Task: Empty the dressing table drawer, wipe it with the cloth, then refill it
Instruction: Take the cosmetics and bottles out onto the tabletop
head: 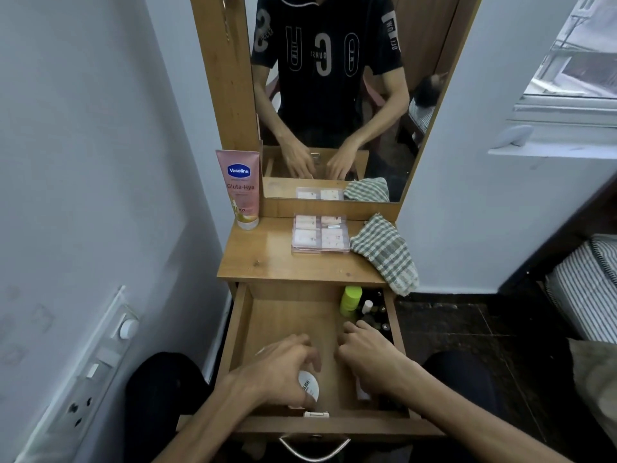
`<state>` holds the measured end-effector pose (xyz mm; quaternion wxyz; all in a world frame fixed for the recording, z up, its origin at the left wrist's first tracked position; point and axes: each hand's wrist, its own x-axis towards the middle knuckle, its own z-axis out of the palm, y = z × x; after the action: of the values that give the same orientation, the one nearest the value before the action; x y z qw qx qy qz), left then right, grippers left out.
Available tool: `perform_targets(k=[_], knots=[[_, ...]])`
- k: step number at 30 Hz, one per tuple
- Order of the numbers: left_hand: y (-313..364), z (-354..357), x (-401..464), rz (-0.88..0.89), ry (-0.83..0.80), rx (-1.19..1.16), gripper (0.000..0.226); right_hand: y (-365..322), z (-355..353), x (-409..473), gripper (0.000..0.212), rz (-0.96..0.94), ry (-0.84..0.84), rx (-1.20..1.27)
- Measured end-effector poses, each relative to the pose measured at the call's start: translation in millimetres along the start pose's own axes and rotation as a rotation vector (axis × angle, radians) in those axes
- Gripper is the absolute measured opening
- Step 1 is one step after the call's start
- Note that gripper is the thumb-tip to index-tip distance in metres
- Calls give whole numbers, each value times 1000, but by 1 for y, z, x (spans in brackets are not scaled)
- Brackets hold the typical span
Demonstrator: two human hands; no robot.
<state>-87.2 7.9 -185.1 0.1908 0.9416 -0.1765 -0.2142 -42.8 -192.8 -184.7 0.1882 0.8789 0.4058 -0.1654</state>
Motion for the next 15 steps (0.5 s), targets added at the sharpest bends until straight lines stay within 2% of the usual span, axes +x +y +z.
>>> perform_targets(k=[3, 7, 12, 15], knots=[[-3, 0, -1, -2, -25, -29, 51, 3, 5, 8, 19, -36, 11, 1], [-14, 4, -3, -51, -28, -96, 46, 10, -1, 12, 18, -77, 79, 118], [-27, 9, -3, -45, -10, -130, 40, 19, -19, 12, 20, 12, 310, 355], [-33, 13, -2, -2, 43, -123, 43, 25, -41, 11, 18, 68, 498, 614]])
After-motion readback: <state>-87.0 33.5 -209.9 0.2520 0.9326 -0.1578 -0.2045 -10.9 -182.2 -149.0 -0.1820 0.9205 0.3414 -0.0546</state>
